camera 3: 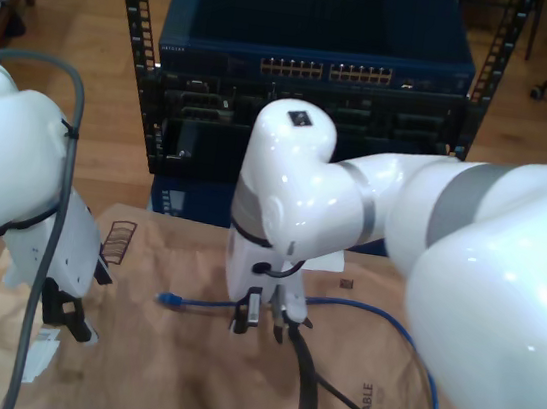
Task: Grab the cable and plug it in
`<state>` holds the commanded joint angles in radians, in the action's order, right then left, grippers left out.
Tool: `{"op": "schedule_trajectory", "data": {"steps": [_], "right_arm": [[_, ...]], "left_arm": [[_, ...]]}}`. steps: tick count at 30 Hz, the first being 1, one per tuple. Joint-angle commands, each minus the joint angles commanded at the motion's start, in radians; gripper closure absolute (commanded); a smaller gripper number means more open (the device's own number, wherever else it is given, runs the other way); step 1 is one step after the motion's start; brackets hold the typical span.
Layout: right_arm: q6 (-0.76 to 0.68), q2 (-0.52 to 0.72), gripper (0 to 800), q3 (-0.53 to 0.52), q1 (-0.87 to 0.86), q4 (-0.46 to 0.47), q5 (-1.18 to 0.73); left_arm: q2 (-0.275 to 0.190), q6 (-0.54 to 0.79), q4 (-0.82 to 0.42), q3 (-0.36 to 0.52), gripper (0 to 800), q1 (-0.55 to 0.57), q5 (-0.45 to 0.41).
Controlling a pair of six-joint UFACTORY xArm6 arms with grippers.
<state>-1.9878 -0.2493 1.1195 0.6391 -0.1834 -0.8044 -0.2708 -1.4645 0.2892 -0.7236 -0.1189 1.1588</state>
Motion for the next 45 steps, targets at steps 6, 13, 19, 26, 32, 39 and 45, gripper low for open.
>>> {"op": "schedule_trajectory", "data": {"steps": [6, 13, 19, 26, 32, 39, 45], "right_arm": [[-0.012, -0.055, 121, 0.04, 0.021, 0.002, 0.002], [-0.021, -0.074, 272, 0.049, 0.023, 0.003, 0.014], [-0.048, -0.072, 525, 0.031, 0.029, 0.008, 0.068], [-0.092, -0.021, 767, 0.011, 0.034, 0.009, 0.083], [-0.091, 0.161, 776, -0.078, 0.009, 0.003, 0.069], [-0.089, 0.376, 778, -0.178, -0.032, -0.041, -0.015], [-0.074, 0.486, 779, -0.187, -0.089, -0.129, -0.092]], "left_arm": [[0.018, -0.002, 0.0, 0.0, 1, 0.0, 0.0], [0.017, -0.002, 0.0, 0.005, 0, -0.003, 0.002], [0.017, 0.0, 0.0, 0.005, 1, -0.003, 0.003], [0.02, -0.003, 0.002, -0.012, 1, 0.002, 0.002], [0.026, 0.005, 0.124, -0.097, 1, 0.012, 0.028], [0.046, 0.084, 0.282, -0.173, 1, 0.011, 0.164], [0.051, 0.117, 0.413, -0.23, 2, 0.009, 0.278]]}}
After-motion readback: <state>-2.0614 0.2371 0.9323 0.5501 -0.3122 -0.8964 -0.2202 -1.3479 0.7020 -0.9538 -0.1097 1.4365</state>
